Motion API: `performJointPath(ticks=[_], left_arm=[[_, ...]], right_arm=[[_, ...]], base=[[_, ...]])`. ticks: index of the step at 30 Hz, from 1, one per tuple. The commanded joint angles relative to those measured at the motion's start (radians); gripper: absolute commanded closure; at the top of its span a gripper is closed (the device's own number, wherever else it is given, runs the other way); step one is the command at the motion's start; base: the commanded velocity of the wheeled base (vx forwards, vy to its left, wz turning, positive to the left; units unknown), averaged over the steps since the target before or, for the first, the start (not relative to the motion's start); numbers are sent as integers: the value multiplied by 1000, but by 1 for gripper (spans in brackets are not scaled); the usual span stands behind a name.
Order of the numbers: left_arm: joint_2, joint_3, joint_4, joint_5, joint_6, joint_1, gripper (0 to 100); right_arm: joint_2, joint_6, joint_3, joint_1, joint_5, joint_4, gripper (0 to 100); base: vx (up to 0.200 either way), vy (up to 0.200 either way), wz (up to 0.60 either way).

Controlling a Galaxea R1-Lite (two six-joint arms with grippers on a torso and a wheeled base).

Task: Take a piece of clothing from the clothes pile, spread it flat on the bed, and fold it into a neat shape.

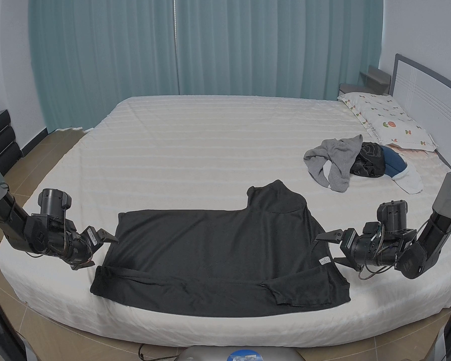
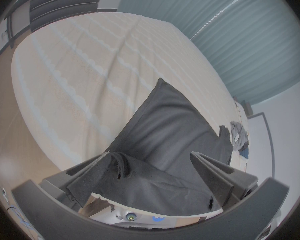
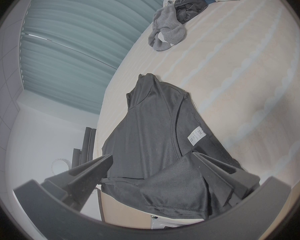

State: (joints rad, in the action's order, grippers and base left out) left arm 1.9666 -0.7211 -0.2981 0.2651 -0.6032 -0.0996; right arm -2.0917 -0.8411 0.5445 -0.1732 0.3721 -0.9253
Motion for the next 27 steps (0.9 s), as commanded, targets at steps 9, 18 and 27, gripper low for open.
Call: performJointPath(ticks=[9, 18, 27], left_arm=[[-121, 34, 226, 2, 172, 21, 0], [17, 29, 209, 6, 169, 90, 0], [67, 8, 205, 3, 137, 115, 0]], right_arm=[[7, 0, -9, -2, 1, -1, 0], [2, 2, -11, -3, 1, 0, 0], [-1, 5, -9, -9, 1, 0, 0]], base=[[0, 0, 0], [0, 0, 0], [0, 0, 0]])
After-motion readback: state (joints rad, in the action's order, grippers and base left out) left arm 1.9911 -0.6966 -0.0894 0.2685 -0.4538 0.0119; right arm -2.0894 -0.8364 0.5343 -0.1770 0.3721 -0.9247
